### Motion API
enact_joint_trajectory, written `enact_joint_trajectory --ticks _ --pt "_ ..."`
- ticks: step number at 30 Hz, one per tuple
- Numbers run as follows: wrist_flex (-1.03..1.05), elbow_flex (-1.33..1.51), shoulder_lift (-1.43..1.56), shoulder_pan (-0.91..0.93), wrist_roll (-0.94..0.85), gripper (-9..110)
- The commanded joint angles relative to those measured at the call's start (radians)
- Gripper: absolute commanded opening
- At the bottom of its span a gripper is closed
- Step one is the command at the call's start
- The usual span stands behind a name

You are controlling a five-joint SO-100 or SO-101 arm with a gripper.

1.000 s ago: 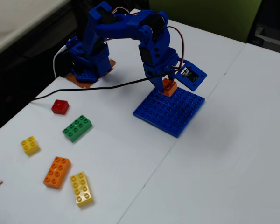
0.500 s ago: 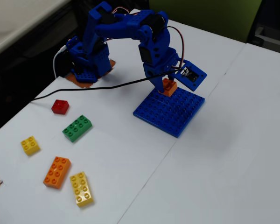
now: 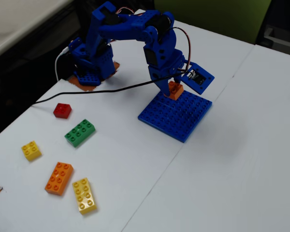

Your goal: Pick up the 2x2 orange block and go up the 8x8 blue block.

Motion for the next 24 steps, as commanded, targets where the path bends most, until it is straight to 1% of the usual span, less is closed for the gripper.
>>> enact_joint_trajectory --ticks 1,24 --pt "0.008 -0.041 0.025 -0.005 -0.005 0" --pt "0.008 -0.04 0.021 -0.002 -0.012 0"
